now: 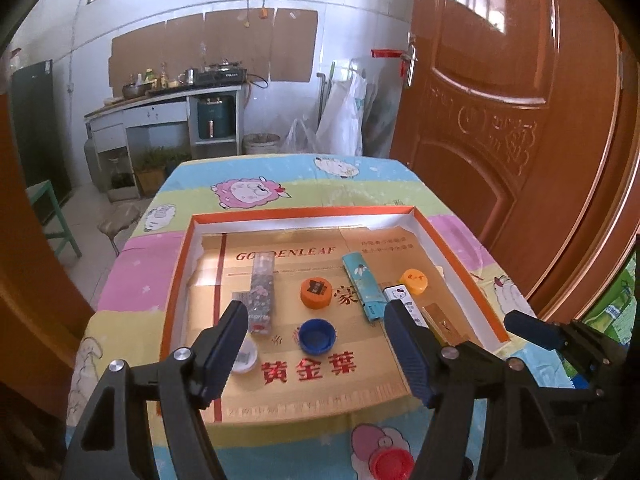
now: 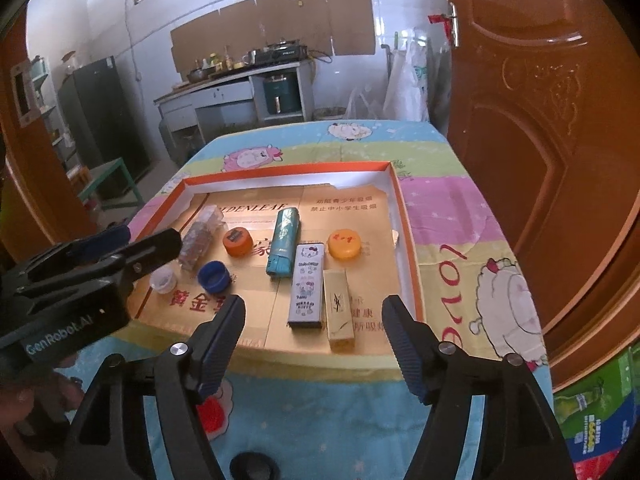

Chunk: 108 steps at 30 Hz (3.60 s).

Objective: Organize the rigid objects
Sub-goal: 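Move both open tools back over the red and black caps on the tablecloth, then grasp the black cap with the right tool while the left grasps the red cap, then carry the black cap and red cap over the cardboard box with both tools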

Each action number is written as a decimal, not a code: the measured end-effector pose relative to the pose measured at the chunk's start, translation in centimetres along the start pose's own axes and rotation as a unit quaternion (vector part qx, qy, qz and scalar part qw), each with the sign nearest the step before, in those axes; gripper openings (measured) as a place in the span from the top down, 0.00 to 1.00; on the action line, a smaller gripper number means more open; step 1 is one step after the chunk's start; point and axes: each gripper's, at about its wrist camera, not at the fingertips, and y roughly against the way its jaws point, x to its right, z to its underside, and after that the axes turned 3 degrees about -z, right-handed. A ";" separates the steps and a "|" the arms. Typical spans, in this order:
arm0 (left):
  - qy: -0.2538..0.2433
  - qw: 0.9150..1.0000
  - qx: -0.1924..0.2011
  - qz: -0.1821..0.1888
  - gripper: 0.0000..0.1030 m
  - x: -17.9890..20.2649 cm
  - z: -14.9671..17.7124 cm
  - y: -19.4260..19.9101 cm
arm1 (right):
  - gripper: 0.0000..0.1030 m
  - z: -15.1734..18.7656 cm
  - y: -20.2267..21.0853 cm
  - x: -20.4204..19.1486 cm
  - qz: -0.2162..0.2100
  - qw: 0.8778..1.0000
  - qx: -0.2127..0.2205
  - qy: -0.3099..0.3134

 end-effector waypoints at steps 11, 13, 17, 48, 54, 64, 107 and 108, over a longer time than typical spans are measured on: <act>0.000 1.000 0.015 -0.010 0.32 -0.3 2.2 3.9 | 0.29 2.4 3.7 -1.0 -0.001 1.000 0.007 -0.002; -0.001 1.000 0.017 -0.018 0.32 -0.3 2.5 4.3 | 0.29 2.8 4.1 -1.4 -0.001 1.000 0.005 -0.001; 0.008 0.999 0.023 -0.023 0.32 -0.7 3.1 5.6 | 0.29 3.4 5.0 -2.1 0.000 1.000 0.007 0.004; 0.027 0.999 0.003 -0.033 0.32 -2.7 8.7 8.6 | 0.29 10.6 5.2 -4.1 0.003 0.999 -0.038 0.029; 0.021 0.999 -0.005 -0.025 0.32 -2.1 9.0 7.9 | 0.32 10.6 3.6 -4.4 0.002 0.998 -0.048 0.035; -0.009 1.000 -0.021 -0.005 0.32 0.0 9.2 6.5 | 0.71 10.6 2.1 -4.4 -0.006 0.997 -0.061 0.038; -0.013 0.998 -0.059 0.015 0.71 1.5 8.1 3.9 | 0.71 10.1 5.3 -1.0 0.006 0.999 -0.029 0.018; -0.011 0.998 -0.056 0.015 0.71 1.3 7.8 4.3 | 0.71 9.8 5.5 -1.3 0.006 0.999 -0.027 0.021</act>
